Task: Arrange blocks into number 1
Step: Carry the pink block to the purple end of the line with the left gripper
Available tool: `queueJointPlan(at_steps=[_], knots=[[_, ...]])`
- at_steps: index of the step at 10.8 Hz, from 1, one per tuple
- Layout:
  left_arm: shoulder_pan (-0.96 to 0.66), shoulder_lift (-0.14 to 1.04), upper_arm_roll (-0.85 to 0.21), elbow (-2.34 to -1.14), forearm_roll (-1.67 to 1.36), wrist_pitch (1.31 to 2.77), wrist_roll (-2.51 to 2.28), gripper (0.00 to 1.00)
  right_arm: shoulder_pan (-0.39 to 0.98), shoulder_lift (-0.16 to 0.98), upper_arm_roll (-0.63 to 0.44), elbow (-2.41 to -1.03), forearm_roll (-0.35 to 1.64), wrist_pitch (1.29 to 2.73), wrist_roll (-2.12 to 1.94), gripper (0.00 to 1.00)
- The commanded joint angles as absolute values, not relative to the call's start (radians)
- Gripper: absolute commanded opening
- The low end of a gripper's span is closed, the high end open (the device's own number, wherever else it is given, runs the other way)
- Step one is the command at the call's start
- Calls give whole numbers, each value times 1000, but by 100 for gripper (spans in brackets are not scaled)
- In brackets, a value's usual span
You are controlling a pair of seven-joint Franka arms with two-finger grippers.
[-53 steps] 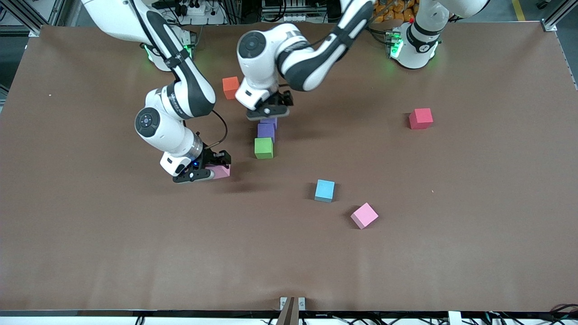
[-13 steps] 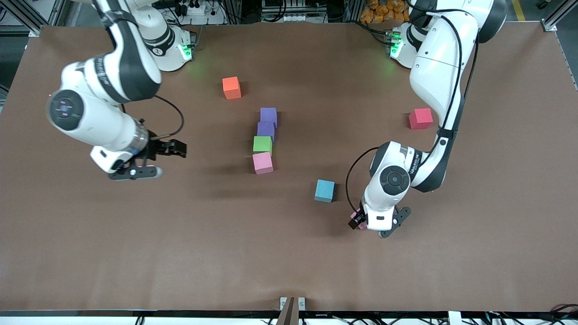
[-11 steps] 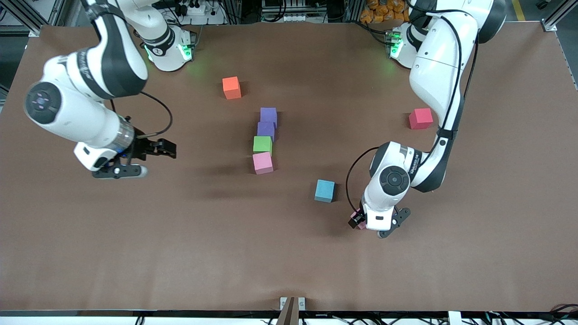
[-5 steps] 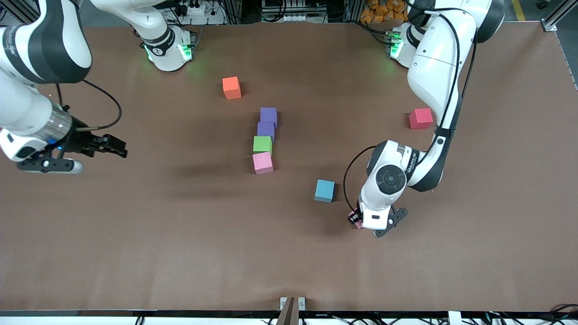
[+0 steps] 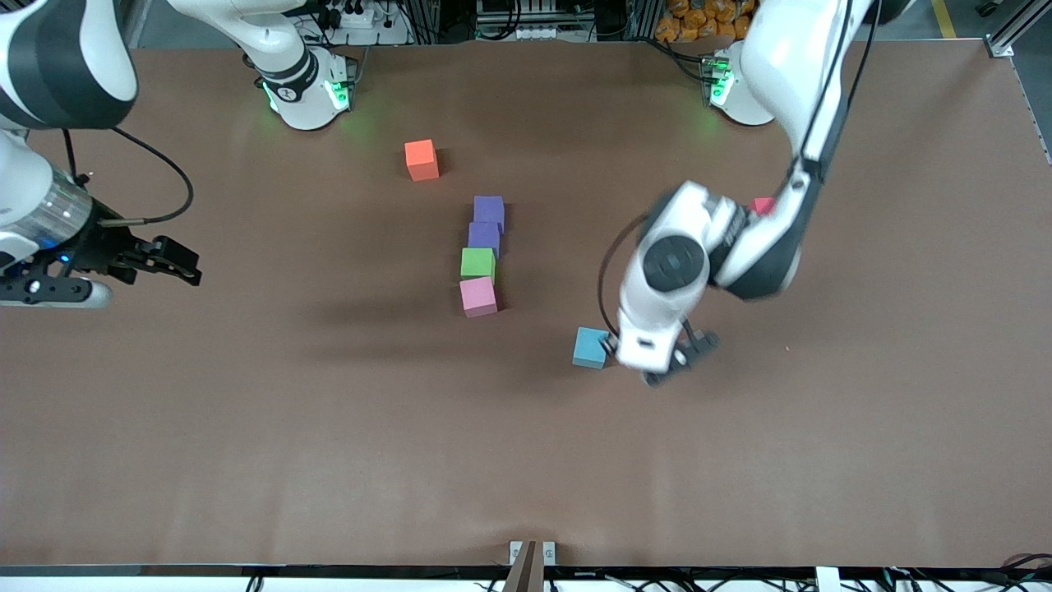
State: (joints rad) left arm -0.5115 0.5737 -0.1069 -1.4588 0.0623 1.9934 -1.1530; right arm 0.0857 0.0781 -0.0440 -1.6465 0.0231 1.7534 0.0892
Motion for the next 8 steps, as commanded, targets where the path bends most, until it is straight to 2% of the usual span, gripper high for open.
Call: queueJointPlan(at_steps=[1, 3, 5, 6, 8], knots=[[-584, 526, -205, -1568, 87, 2006, -1312, 0, 63, 63, -23, -1599, 5, 1688, 83, 100], [-746, 541, -235, -1620, 86, 2045, -1444, 0, 46, 72, -26, -1537, -3, 1590, 83, 100], [-883, 548, -235, -1678, 90, 2143, -1560, 0, 34, 66, -28, -1480, -3, 1543, 81, 100], [-920, 543, -239, -1684, 86, 2151, -1578, 0, 22, 54, -23, -1476, -3, 1539, 80, 100], [-930, 534, -316, -1715, 86, 2155, -1592, 0, 18, 20, -28, -1500, -5, 1539, 45, 100]])
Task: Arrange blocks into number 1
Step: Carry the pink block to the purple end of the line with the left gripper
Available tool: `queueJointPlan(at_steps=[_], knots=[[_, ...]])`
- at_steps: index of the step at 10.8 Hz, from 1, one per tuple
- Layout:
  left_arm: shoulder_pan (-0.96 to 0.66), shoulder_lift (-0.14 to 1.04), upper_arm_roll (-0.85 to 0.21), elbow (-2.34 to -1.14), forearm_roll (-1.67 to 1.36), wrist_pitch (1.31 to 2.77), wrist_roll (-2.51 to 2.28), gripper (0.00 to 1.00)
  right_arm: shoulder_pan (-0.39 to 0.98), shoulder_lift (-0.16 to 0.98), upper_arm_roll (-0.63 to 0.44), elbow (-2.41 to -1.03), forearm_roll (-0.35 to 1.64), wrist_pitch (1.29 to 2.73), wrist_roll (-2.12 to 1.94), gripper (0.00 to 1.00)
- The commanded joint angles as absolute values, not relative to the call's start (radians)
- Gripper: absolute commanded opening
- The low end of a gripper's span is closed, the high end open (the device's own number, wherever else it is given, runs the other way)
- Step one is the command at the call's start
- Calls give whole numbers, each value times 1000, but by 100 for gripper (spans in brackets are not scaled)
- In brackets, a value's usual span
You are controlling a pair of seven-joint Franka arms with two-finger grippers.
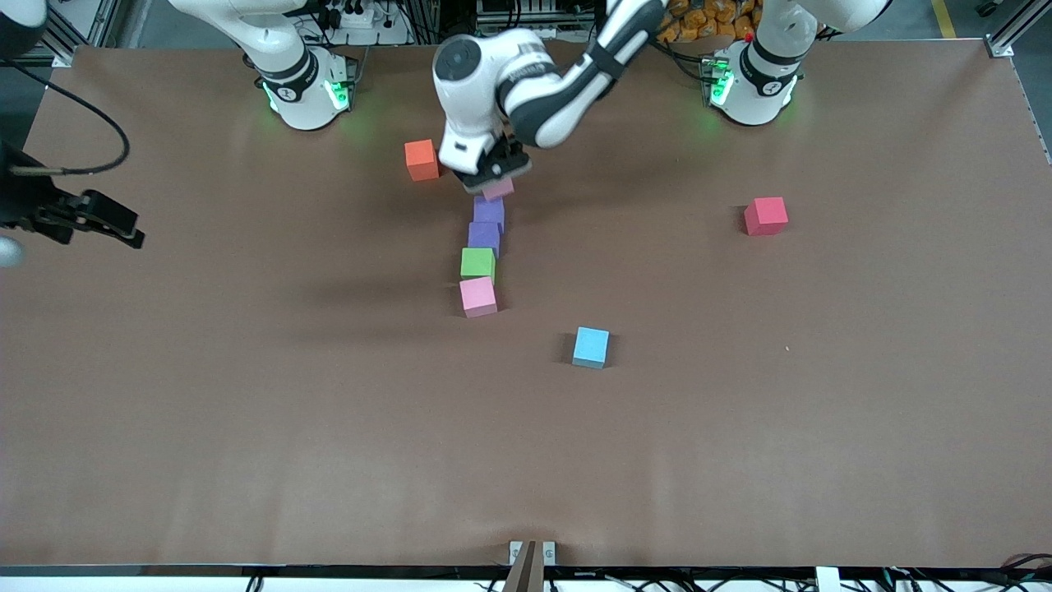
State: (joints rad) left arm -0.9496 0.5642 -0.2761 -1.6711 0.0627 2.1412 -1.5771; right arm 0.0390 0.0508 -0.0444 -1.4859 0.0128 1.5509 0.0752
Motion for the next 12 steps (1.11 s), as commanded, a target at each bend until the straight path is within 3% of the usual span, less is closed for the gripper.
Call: queueJointPlan(at_steps=[1, 3, 12], knots=[[-930, 522, -334, -1761, 97, 2211, -1579, 0, 20, 15, -28, -1503, -5, 1516, 43, 100], [-930, 483, -357, -1859, 139, 2337, -1560, 0, 20, 15, -28, -1503, -5, 1503, 43, 100], [-917, 564, -353, -1876, 156, 2390, -1304, 0, 17, 28, -28, -1502, -3, 1511, 43, 100]])
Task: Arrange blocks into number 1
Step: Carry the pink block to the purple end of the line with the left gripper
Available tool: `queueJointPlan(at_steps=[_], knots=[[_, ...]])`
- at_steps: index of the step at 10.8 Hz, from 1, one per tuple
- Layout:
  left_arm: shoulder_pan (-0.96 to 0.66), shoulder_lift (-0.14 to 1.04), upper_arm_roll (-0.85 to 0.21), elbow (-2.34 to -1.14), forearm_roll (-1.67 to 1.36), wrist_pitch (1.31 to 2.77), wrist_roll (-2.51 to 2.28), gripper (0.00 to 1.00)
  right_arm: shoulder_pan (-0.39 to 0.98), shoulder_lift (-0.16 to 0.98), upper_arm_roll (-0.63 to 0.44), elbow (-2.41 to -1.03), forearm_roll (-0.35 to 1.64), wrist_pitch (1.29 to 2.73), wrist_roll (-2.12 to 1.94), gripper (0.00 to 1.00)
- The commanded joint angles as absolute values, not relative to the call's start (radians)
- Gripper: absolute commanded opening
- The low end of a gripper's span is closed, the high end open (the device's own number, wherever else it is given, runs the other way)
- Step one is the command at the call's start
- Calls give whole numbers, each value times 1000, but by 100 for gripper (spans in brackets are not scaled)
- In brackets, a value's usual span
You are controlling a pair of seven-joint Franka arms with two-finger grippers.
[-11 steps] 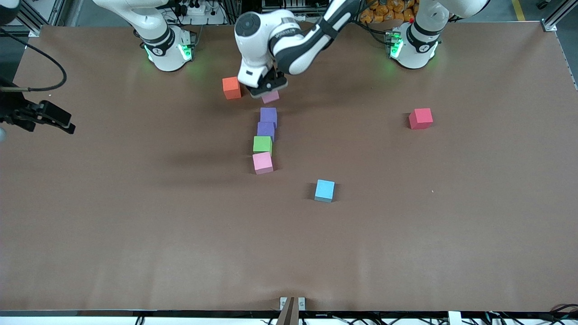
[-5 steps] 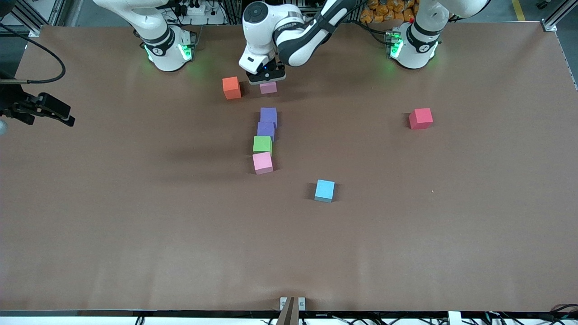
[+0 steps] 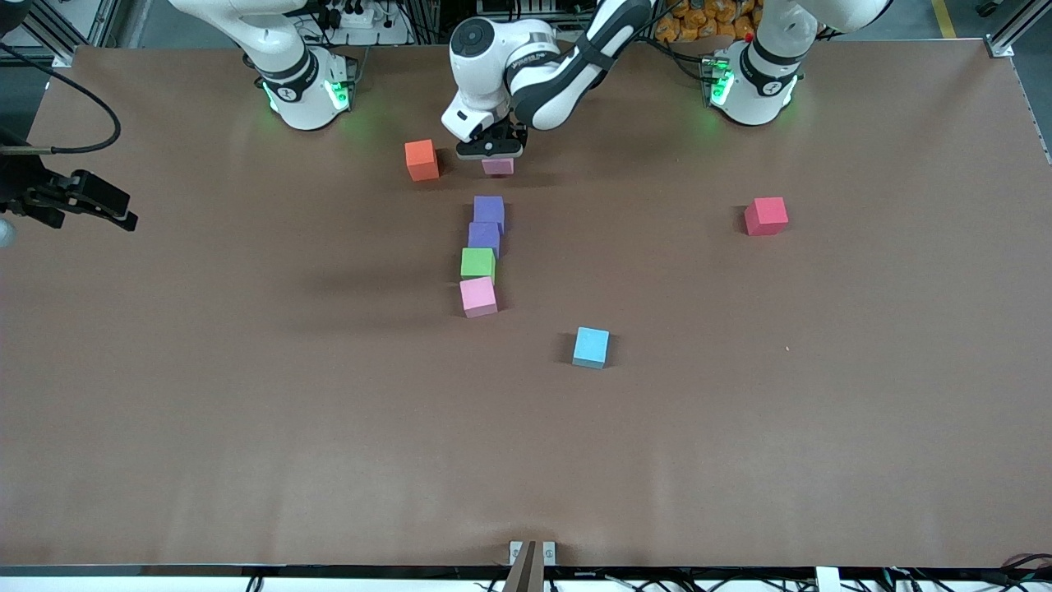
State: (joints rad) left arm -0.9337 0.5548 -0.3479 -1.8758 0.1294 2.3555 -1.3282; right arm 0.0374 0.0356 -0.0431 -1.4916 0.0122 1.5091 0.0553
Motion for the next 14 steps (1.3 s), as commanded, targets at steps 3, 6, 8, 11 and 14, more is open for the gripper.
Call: queueJointPlan(at_steps=[3, 6, 8, 11, 14], knots=[[-917, 619, -331, -1836, 184, 2419, -1304, 0, -2, 32, -26, -1503, -2, 1513, 38, 100], [-917, 646, -310, -1804, 196, 2419, -1304, 0, -3, 37, -26, -1503, -2, 1514, 37, 100], [-917, 661, -308, -1776, 198, 2419, -1305, 0, -3, 37, -26, -1503, -2, 1514, 38, 100], [-917, 672, -308, -1761, 198, 2419, -1305, 0, -3, 37, -26, -1502, -3, 1514, 38, 100], [-919, 678, -291, -1759, 204, 2419, -1304, 0, -3, 38, -26, -1502, -3, 1516, 38, 100]])
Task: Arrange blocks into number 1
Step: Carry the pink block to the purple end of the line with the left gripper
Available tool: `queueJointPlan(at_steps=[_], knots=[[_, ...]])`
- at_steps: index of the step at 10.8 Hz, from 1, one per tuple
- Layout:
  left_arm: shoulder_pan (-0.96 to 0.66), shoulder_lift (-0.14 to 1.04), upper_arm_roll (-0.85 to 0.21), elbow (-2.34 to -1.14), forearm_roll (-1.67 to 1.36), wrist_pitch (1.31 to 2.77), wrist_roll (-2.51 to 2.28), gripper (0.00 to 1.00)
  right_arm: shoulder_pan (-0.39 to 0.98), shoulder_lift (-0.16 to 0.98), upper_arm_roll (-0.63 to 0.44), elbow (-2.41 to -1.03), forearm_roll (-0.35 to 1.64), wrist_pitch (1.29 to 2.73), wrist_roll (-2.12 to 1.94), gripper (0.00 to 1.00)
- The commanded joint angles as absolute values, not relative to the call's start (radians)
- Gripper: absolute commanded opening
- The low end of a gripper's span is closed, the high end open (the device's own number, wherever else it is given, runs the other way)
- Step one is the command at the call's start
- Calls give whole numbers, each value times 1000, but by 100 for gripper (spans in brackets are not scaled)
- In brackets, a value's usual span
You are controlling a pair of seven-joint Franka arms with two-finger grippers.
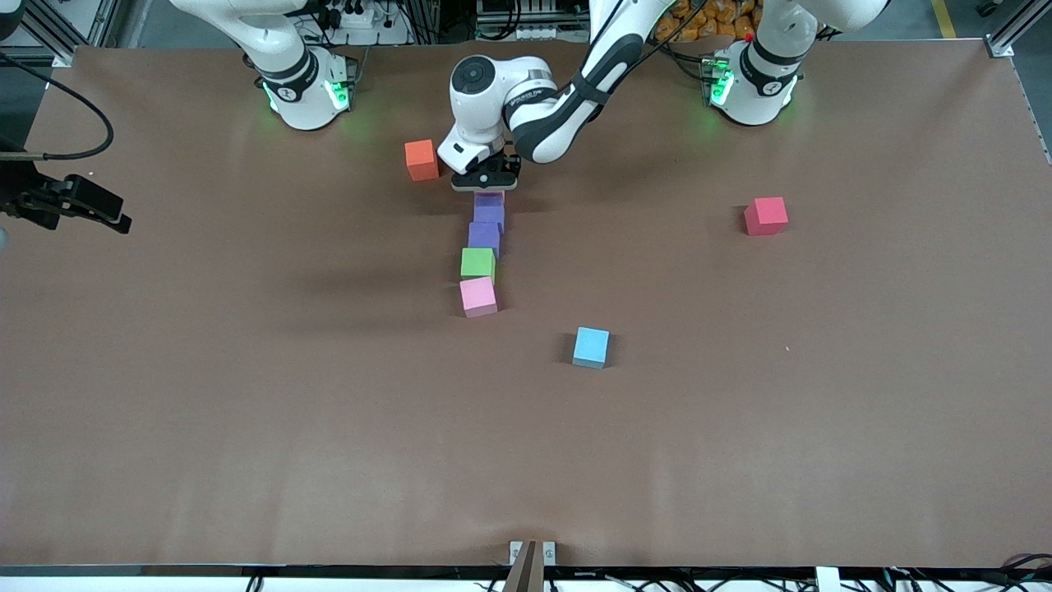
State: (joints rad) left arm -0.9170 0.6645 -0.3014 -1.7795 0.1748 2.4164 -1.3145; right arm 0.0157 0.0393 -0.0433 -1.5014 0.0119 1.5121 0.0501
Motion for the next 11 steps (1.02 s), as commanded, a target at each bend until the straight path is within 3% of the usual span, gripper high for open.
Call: queueJointPlan(at_steps=[1, 3, 4, 8, 11], knots=[[-919, 678, -290, -1759, 204, 2418, -1304, 0, -3, 38, -26, -1502, -3, 1516, 38, 100], [-919, 678, -288, -1759, 204, 2418, -1305, 0, -3, 38, -26, -1502, -3, 1516, 38, 100], [-919, 680, -288, -1759, 209, 2415, -1299, 99, -3, 38, -26, -1502, -3, 1516, 38, 100], [-927, 651, -287, -1759, 233, 2353, -1338, 100, -3, 38, -26, -1502, -3, 1516, 38, 100], [-922, 554, -290, -1758, 226, 2228, -1351, 100, -5, 40, -26, -1500, -3, 1516, 38, 100]])
